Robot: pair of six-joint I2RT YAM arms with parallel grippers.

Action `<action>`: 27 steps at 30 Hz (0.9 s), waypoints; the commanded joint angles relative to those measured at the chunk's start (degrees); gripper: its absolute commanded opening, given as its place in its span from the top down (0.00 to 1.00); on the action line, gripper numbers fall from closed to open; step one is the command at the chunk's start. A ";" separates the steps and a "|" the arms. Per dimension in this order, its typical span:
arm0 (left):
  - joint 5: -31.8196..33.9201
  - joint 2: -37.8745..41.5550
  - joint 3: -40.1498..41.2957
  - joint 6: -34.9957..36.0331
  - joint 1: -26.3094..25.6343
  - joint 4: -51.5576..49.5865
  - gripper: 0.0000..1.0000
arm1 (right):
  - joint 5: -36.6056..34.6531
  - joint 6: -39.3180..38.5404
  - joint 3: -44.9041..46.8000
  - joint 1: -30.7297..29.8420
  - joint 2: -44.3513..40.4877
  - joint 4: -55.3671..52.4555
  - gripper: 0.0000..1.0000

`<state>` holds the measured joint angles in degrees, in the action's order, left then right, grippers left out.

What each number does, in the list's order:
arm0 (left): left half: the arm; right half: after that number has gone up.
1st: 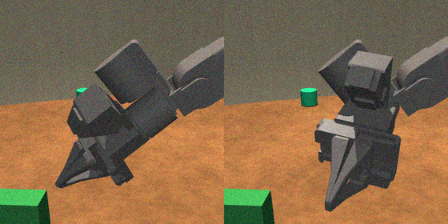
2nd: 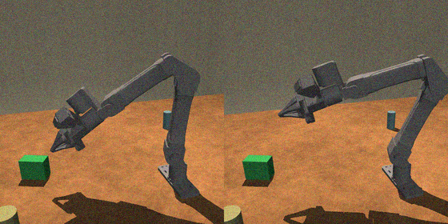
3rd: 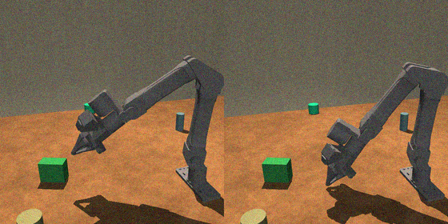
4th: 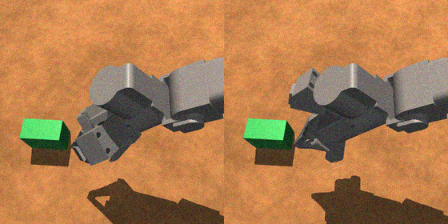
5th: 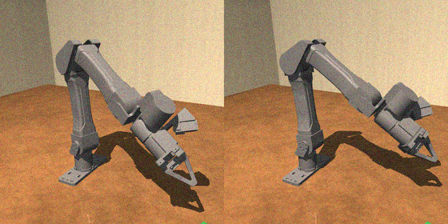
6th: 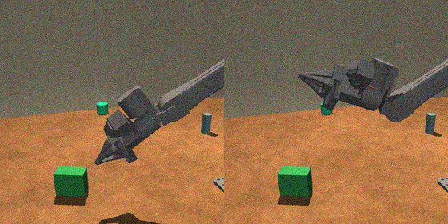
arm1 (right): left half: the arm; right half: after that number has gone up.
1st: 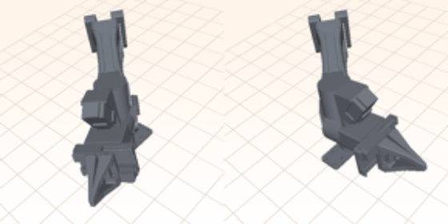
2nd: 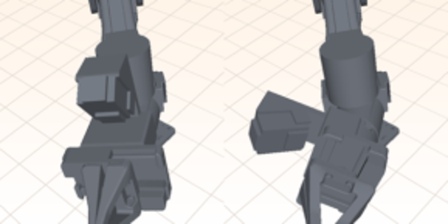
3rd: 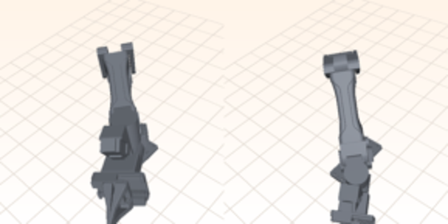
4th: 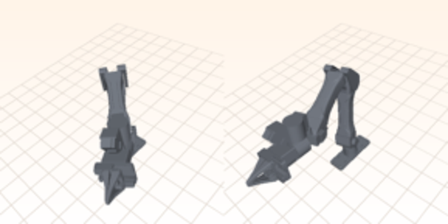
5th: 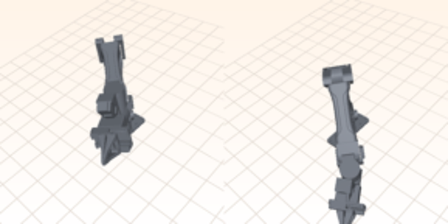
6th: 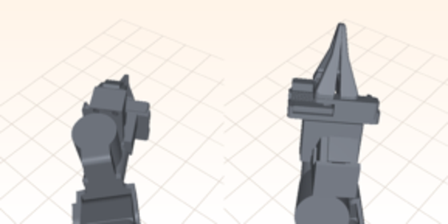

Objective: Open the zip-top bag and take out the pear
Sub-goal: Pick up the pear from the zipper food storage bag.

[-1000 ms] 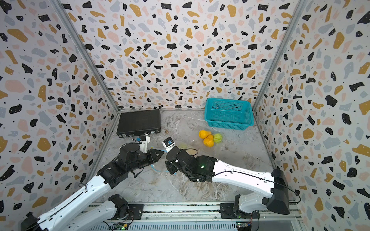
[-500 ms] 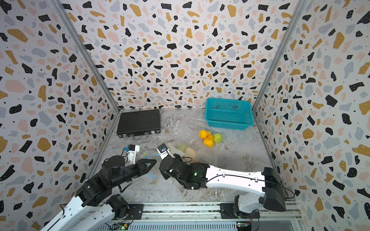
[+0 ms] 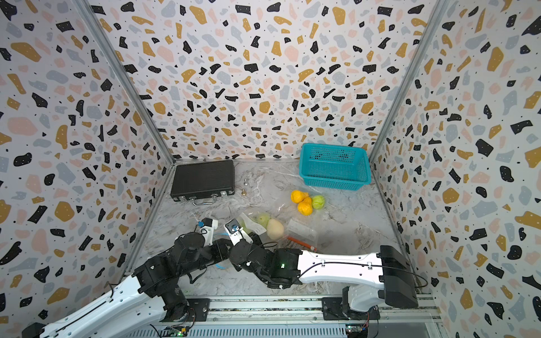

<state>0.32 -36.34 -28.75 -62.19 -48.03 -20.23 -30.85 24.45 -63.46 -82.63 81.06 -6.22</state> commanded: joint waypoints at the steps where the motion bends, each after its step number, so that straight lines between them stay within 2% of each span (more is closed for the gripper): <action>1: 7.66 0.48 2.45 -1.37 -0.17 4.47 0.71 | -1.55 2.08 0.11 -0.78 -0.86 2.21 1.00; 8: 12.88 -0.67 4.99 -1.64 -0.22 7.10 0.65 | 3.65 7.64 0.89 -0.87 -2.39 1.31 1.00; 9: 14.04 -0.13 5.11 -1.33 -0.12 7.12 0.63 | 4.88 8.34 0.73 -0.86 -2.39 0.39 0.97; 10: 14.60 0.20 5.27 -0.82 0.00 7.25 0.60 | 5.85 8.99 0.63 -0.78 -2.46 -0.88 0.86; 12: 14.36 0.11 5.15 -0.13 0.53 7.35 0.58 | 8.32 10.44 0.41 -0.32 -3.19 -3.15 0.60; 13: 13.75 -0.24 5.51 -0.12 0.90 7.90 0.57 | 10.82 11.18 0.24 0.46 -3.85 -4.19 0.51; 16: 11.18 -1.86 6.93 -0.69 1.95 11.36 0.54 | 19.36 13.80 0.27 4.18 -6.49 -6.19 0.36; 19: 10.74 -2.71 7.13 -0.44 2.21 11.72 0.53 | 26.12 14.53 -0.55 7.78 -8.91 -8.43 0.34; 22: 10.80 -1.61 6.54 0.48 2.82 8.98 0.52 | 28.14 12.49 -3.34 12.41 -11.50 -14.68 0.33; 24: 11.02 0.04 6.51 0.49 2.95 6.93 0.52 | 29.67 11.06 -6.24 18.68 -11.95 -19.65 0.30; 27: 11.44 1.88 6.86 -0.03 3.11 5.68 0.51 | 40.46 10.82 -9.33 30.68 -7.19 -21.50 0.31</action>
<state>11.09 -35.90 -22.04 -62.78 -45.34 -13.52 0.14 36.16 -69.25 -59.42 71.35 -22.04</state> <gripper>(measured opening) 0.486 0.695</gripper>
